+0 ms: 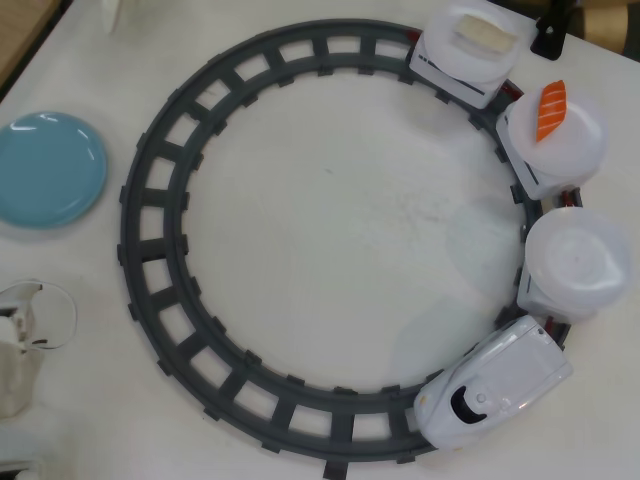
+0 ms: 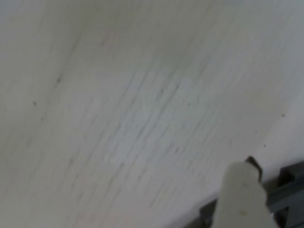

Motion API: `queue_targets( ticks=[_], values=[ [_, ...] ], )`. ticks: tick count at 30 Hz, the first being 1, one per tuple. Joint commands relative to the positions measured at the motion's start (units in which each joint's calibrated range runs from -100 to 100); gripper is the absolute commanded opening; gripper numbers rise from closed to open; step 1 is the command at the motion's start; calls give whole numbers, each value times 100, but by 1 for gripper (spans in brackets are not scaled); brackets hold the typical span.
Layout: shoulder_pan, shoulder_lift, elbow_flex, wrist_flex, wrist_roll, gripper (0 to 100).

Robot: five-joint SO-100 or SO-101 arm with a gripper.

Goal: Pick up the sushi from the Shinkansen and put it on the blue dish

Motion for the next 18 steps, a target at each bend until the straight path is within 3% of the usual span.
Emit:
queue_targets(
  ticks=[1, 18],
  values=[
    [55, -31, -63, -55, 15, 25],
    [29, -31, -45, -55, 15, 25]
  ],
)
